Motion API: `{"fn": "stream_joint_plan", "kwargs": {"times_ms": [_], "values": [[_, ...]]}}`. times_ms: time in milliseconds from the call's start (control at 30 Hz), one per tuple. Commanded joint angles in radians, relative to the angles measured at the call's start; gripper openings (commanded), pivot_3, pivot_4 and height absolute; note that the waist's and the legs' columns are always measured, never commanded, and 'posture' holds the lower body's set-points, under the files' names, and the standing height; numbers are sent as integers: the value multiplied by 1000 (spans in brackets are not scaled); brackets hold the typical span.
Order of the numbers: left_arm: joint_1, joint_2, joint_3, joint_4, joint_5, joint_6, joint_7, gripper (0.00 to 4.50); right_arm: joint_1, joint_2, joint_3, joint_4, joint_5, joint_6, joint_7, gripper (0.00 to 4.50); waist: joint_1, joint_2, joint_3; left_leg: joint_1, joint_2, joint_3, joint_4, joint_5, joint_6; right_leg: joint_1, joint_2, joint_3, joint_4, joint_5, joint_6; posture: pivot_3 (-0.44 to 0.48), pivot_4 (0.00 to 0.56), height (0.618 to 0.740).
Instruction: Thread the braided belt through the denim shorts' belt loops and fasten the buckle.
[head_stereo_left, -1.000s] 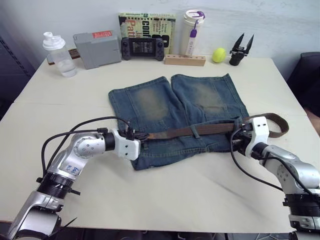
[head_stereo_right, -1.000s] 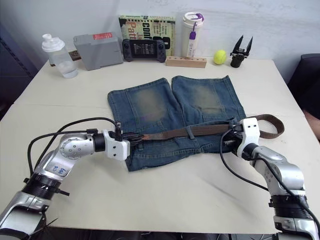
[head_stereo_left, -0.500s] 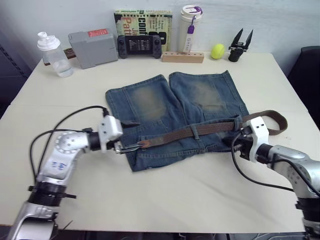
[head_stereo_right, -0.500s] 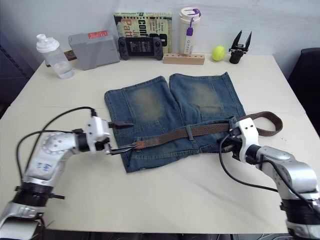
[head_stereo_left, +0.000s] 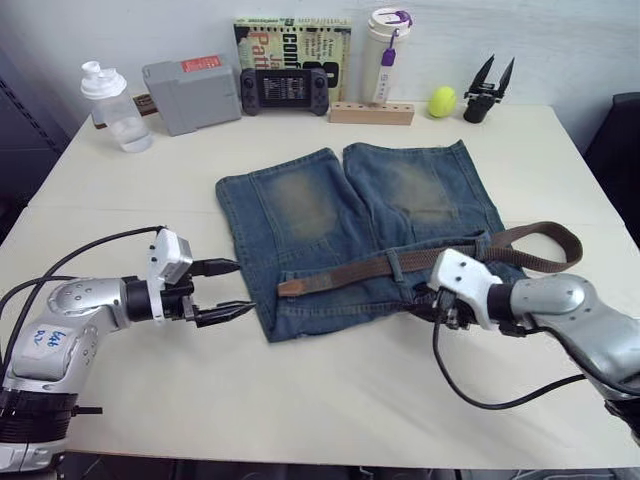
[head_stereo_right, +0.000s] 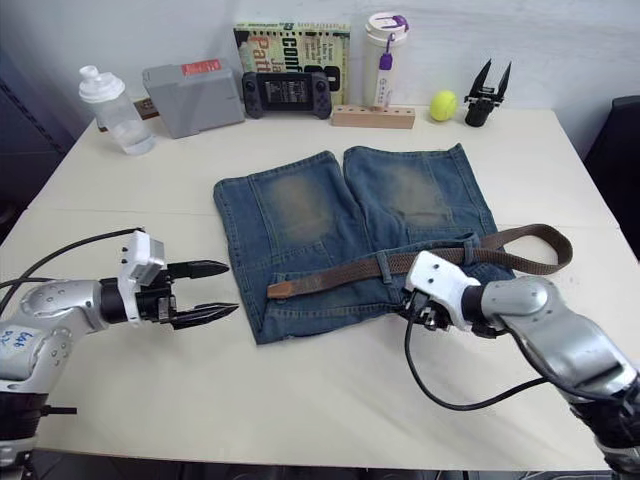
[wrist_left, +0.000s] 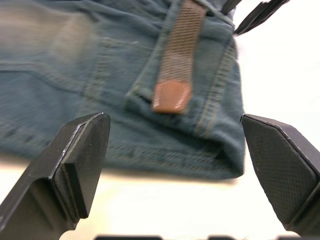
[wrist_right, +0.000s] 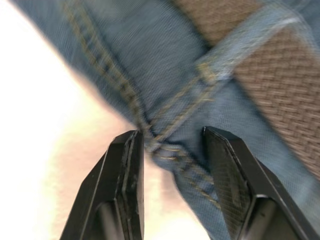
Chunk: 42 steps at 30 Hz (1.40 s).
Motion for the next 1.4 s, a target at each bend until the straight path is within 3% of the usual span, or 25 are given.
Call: {"fn": "stream_joint_plan", "kwargs": {"times_ms": [33,200,400,533,700,767,800,833,867,1000,1100,1233,1333,1400], "values": [[7,-6,16,-37,2,4,13,4500,-16,-19,18,92,-154,-128,-32,1609,0,0,0,0,0,0,0,0,0,0,0,0,0,0,0,0,150,697],[-1,-23,5,-26,18,-9,24,4500,9,-96,-39,197,-203,-308,37,83,4,0,0,1,-1,1,0,1,0,0,0,0,1,0,0,0,150,697],[-29,-66,-20,-27,32,-12,40,4500,-48,-155,-51,497,-305,-594,91,83,21,0,0,1,-1,2,0,3,2,1,0,0,0,0,1,0,150,697],[-45,-103,-42,-42,40,-6,56,4500,-141,-125,-39,700,-370,-727,81,83,21,0,0,1,-1,3,0,4,4,1,0,0,1,1,1,0,150,697],[-65,-145,-74,-57,53,3,86,4500,-187,-98,-58,806,-401,-742,70,83,19,1,0,1,-1,3,0,5,6,1,0,0,0,1,1,0,150,697],[-69,-156,-85,-61,68,-10,95,4500,-168,-109,-103,750,-343,-682,111,810,20,1,0,1,-1,2,0,6,6,1,0,0,0,1,1,0,150,697],[-71,-160,-90,-61,77,-17,102,4500,-146,-129,-130,693,-308,-635,145,818,22,1,0,1,-1,2,0,6,6,1,0,0,0,1,1,0,150,697],[-73,-163,-93,-61,79,-18,105,4500,-124,-148,-162,626,-267,-583,181,1374,23,1,0,1,-1,1,0,6,6,2,0,0,0,1,1,0,150,697],[-76,-162,-99,-64,79,-14,100,4500,-103,-170,-203,543,-216,-502,222,1482,24,2,1,1,-1,1,0,6,6,2,0,0,0,1,1,0,150,697],[-99,-170,-117,-80,67,19,89,4500,-43,-214,-379,226,60,-58,314,3385,20,3,2,0,-1,0,0,6,7,1,0,0,0,1,1,0,150,697],[-121,-174,-130,-76,74,24,86,4500,-13,-135,-504,69,279,268,251,4430,17,2,1,1,1,-3,0,5,7,3,1,-2,-1,1,1,0,150,697],[-133,-165,-144,-76,93,14,78,4500,26,153,-672,-69,474,534,3,4430,22,-3,-1,0,0,-5,-3,3,2,3,1,-2,-2,0,0,0,150,697],[-135,-168,-134,-77,97,13,88,4500,-5,359,-797,-63,591,895,-105,4430,22,0,1,0,-1,-4,-4,5,4,2,0,-2,-2,1,0,0,150,697],[-135,-167,-134,-75,116,-1,97,4500,-43,496,-890,-51,620,962,-205,4430,22,0,1,-1,-1,-4,-4,6,5,2,0,-2,-2,1,0,0,150,697]]}}
